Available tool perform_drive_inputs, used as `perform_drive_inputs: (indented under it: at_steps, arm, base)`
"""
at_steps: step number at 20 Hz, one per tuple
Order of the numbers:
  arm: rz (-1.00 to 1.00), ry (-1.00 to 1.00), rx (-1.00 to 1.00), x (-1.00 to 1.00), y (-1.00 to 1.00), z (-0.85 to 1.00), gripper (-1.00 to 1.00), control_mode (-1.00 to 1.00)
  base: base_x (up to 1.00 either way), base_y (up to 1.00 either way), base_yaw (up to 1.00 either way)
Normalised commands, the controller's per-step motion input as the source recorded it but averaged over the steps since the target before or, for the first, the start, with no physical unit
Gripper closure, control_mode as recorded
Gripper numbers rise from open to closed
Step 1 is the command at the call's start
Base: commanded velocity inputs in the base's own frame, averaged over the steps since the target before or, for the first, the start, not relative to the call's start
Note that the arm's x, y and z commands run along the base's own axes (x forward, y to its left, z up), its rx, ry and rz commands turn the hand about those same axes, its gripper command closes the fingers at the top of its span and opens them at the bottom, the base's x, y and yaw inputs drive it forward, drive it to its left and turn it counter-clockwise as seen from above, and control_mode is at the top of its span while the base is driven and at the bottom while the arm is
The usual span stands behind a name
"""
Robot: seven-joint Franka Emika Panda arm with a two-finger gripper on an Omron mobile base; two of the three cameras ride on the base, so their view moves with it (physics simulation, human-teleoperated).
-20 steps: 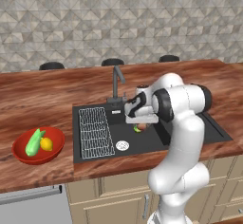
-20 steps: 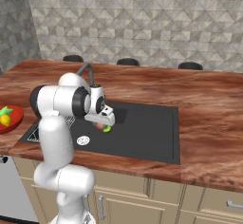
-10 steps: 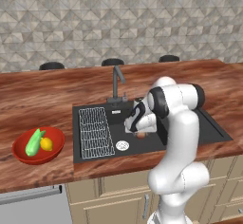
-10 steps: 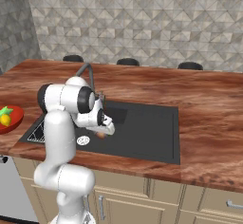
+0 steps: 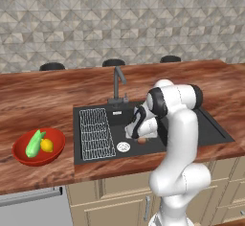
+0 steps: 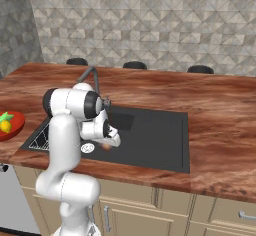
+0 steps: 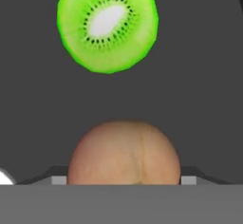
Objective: There is a mixed pile of frozen fruits and vegetables on the counter. Locate all the frozen vegetables and place the items in a bowl on the counter. Take all the frozen fruits and defrost them in a running sink.
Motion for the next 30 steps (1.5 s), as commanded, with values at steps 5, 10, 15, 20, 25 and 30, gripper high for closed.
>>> perform_drive_inputs:
  at_steps: [5,10,15,20,25,30]
  arm:
    - [0.00,0.00,0.00,-0.01,0.00,0.09,-1.00,-1.00]
    - [0.00,-0.04,-0.07,-0.15,0.00,0.51,-1.00,-1.00]
    - [0.00,-0.07,-0.08,-0.22,-0.01,0.70,-1.00,-1.00]
    - [0.01,-0.08,-0.03,-0.21,-0.12,0.69,-1.00,-1.00]
    - [0.03,-0.02,0.10,-0.15,-0.20,0.99,-1.00,-1.00]
    - [0.03,-0.01,0.09,-0.27,-0.01,1.00,-1.00,-1.00]
  base:
    - [0.00,0.00,0.00]
    - [0.00,0.00,0.00]
    - [0.00,0.00,0.00]
    - [0.00,0.00,0.00]
    - [0.00,0.00,0.00]
    - [0.00,0.00,0.00]
